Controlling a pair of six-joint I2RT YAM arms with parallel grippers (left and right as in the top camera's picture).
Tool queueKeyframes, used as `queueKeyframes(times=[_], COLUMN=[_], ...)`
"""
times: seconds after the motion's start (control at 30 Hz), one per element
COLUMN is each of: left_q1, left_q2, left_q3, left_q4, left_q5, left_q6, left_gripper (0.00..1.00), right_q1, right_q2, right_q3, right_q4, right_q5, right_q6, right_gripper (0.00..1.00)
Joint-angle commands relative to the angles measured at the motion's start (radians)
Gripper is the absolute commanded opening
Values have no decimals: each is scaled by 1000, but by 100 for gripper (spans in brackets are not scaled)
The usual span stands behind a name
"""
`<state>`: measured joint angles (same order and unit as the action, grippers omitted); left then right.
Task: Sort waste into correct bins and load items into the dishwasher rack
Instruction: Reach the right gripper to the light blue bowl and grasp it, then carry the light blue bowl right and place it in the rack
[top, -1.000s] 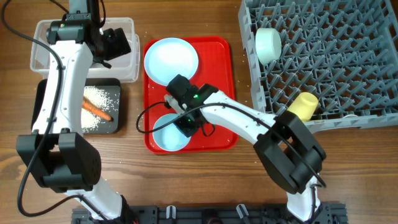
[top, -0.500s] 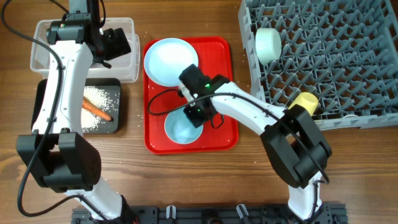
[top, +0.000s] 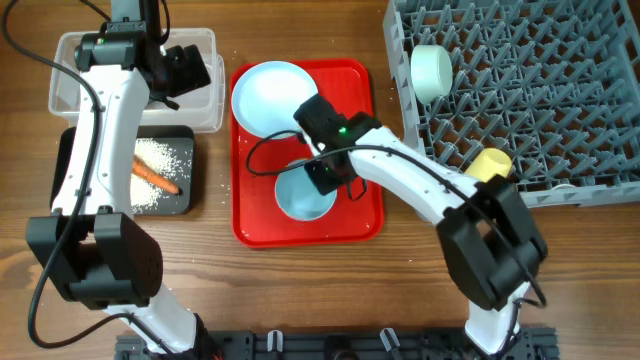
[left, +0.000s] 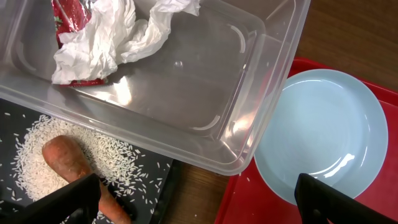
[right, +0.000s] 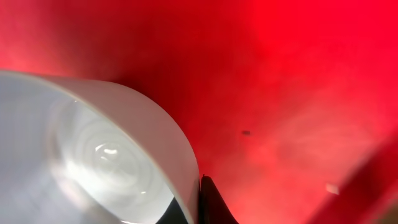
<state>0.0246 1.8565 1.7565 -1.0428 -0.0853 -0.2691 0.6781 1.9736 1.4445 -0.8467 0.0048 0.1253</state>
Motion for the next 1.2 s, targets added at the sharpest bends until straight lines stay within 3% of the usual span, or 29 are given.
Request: queueKeyframes(times=[0.0,0.2,0.27,0.37,0.63,0.87,1.17], left_q1=[2,2,2,2,2,2,2], left_q2=[-16,-16,-16,-16,-16,-16,-16], left_q3=[18,18,18,18,18,18,18], left_q4=[0,0,0,0,0,0,0], left_q5=[-14,-14,-14,-14,-14,-13,-14], left_q6=[-8,-8,-8,-8,-8,-8,-8], left_gripper=[100,100,100,100,100,100,100], right_q1=[-43,-173,-227,-298,-515,-570,-626], right_q2=[-106,-333,-386,-401,-288,-126,39], right_q3=[61,83,83,83,80,79,79], right_q4=[-28,7,34,97,407,645,760], right_q5=[186,687,928,1123,1102,1101,1070], right_q6=[63,95,94,58,-315,-573,-712], right_gripper=[4,4,4,4,4,4,4])
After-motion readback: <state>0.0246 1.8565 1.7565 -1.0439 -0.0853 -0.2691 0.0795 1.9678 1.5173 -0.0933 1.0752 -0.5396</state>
